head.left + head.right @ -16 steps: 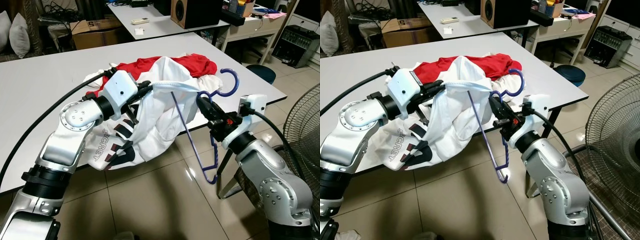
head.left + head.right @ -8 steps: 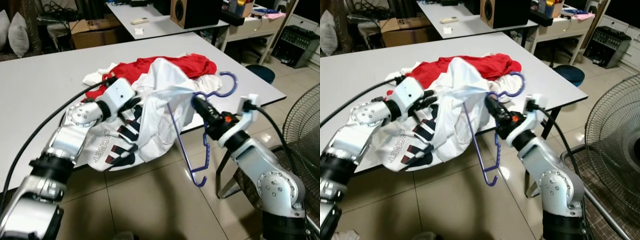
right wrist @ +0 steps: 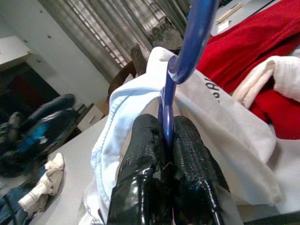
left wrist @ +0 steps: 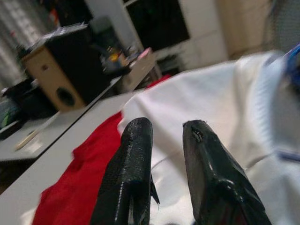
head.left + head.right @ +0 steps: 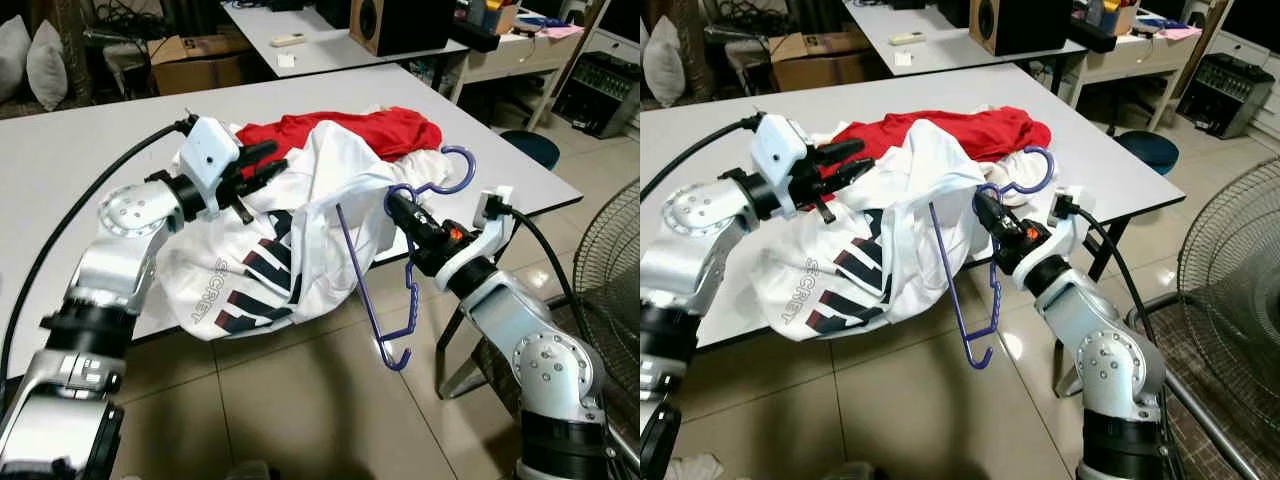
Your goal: Hang hanger
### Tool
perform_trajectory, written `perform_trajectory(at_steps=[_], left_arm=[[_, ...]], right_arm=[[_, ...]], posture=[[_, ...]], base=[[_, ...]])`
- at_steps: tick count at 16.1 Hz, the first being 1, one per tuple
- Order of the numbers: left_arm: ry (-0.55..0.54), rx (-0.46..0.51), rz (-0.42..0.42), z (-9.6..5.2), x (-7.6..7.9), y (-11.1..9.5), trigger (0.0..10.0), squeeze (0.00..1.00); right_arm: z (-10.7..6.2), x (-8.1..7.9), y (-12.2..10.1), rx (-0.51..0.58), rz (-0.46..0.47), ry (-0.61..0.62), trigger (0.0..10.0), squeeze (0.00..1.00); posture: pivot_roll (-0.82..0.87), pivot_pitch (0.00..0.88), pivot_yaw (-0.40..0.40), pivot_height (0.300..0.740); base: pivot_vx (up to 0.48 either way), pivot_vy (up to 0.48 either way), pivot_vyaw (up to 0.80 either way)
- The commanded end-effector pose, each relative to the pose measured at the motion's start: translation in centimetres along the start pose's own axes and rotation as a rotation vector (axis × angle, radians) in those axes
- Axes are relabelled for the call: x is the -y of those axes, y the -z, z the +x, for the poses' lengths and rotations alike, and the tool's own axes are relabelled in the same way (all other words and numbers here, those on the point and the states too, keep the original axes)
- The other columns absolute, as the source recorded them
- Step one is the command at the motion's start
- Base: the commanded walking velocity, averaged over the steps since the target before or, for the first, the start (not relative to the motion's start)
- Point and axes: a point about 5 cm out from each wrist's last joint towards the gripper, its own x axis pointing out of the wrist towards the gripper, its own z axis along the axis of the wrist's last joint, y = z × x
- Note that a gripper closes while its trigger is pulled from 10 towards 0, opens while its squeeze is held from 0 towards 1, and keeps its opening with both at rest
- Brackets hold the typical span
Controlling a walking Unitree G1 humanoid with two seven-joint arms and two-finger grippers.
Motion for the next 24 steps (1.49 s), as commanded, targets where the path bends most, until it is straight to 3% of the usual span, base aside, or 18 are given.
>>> perform_trajectory(at_steps=[1, 2, 3, 4, 5, 6, 7, 13, 16, 18, 20, 24], left_arm=[[0.002, 0.079, -0.026, -0.3, -0.4, -1.5, 10.0, 0.0], [0.114, 0.17, -0.109, -0.6, 0.6, -3.2, 10.0, 0.06], [0.249, 0.186, -0.151, -0.8, 2.1, -3.9, 10.0, 0.67], [0.435, 0.081, -0.175, -1.1, 4.9, -3.0, 10.0, 0.65], [0.518, -0.05, -0.139, -1.0, 7.1, -1.0, 10.0, 0.09], [0.504, -0.097, -0.096, -0.8, 7.6, 0.0, 10.0, 0.0], [0.491, -0.153, -0.035, -0.1, 8.6, 1.6, 10.0, 0.0], [0.45, -0.087, 0.019, 2.5, 10.4, 1.1, 10.0, 0.0], [0.45, -0.116, 0.087, 3.0, 11.2, 2.5, 10.0, 0.0], [0.415, -0.17, 0.185, 3.1, 10.7, 3.6, 10.0, 0.0], [0.4, -0.194, 0.215, 2.9, 10.2, 4.0, 10.0, 0.0], [0.35, -0.333, 0.34, 1.9, 7.6, 6.0, 10.0, 0.0]], right_arm=[[0.2, 0.0, -0.2, 0.001, 0.004, 0.0, 10.0, 0.0], [0.4, 0.1, -0.2, -0.001, 0.007, 0.005, 10.0, 0.0], [0.5, 0.1, -0.3, -0.002, 0.01, 0.006, 10.0, 0.0], [0.6, 0.1, -0.2, -0.007, 0.012, 0.004, 10.0, 0.0], [0.7, 0.1, -0.1, -0.012, 0.012, 0.002, 10.0, 0.0], [0.7, 0.0, -0.1, -0.013, 0.013, 0.0, 10.0, 0.0], [0.8, 0.0, -0.1, -0.016, 0.013, -0.002, 10.0, 0.0], [1.0, -0.1, 0.1, -0.021, 0.012, -0.007, 10.0, 0.0], [1.0, -0.2, 0.1, -0.02, 0.01, -0.011, 10.0, 0.0], [0.9, -0.2, 0.1, -0.018, 0.009, -0.011, 10.0, 0.0], [0.9, -0.2, 0.1, -0.016, 0.008, -0.01, 10.0, 0.0], [0.8, -0.1, 0.0, -0.013, 0.007, -0.007, 10.0, 0.0]], posture=[[-0.03, 0.0, 0.002, 0.74], [-0.03, 0.0, -0.001, 0.74], [-0.03, 0.0, -0.001, 0.74], [-0.02, 0.0, -0.012, 0.74], [-0.01, 0.0, -0.013, 0.74], [-0.01, 0.0, -0.017, 0.74], [-0.01, 0.0, -0.019, 0.74], [-0.01, 0.0, -0.012, 0.74], [-0.01, 0.0, -0.007, 0.74], [-0.02, 0.0, -0.004, 0.74], [-0.02, 0.0, -0.003, 0.74], [-0.02, 0.0, -0.003, 0.74]], base=[[0.0, 0.0, 0.0], [0.0, 0.0, 0.0], [0.0, 0.0, 0.0], [0.0, 0.0, 0.0], [0.0, 0.0, 0.0], [0.0, 0.0, 0.0], [0.0, 0.0, 0.0], [0.0, 0.0, 0.0], [0.0, 0.0, 0.0], [0.0, 0.0, 0.0], [0.0, 0.0, 0.0], [0.0, 0.0, 0.0]])
